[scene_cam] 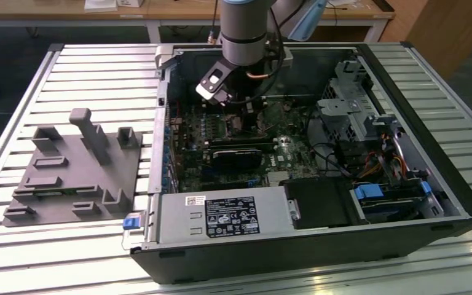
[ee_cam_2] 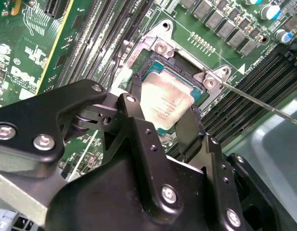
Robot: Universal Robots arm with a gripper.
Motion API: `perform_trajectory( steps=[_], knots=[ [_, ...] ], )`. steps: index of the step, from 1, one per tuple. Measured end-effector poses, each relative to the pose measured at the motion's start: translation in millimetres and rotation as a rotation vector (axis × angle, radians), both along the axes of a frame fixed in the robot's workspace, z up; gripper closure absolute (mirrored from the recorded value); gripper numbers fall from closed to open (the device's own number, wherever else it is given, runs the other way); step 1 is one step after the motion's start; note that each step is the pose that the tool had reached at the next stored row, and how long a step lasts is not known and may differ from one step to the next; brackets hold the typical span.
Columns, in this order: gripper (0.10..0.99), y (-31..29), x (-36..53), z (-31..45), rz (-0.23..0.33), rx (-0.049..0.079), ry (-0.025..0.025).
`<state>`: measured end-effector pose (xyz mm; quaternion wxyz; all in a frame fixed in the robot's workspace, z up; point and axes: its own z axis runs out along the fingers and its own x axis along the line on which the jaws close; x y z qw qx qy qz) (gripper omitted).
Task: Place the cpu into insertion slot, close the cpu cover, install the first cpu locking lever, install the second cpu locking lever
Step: 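Place the cpu into insertion slot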
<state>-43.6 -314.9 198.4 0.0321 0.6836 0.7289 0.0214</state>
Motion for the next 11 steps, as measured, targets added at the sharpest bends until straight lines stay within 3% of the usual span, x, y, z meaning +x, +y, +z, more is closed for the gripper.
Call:
perform_trajectory(
  steps=[11],
  knots=[
    [0.557, -0.2, 0.0, -3.3, 0.009, 0.000, 0.0006]
  ],
)
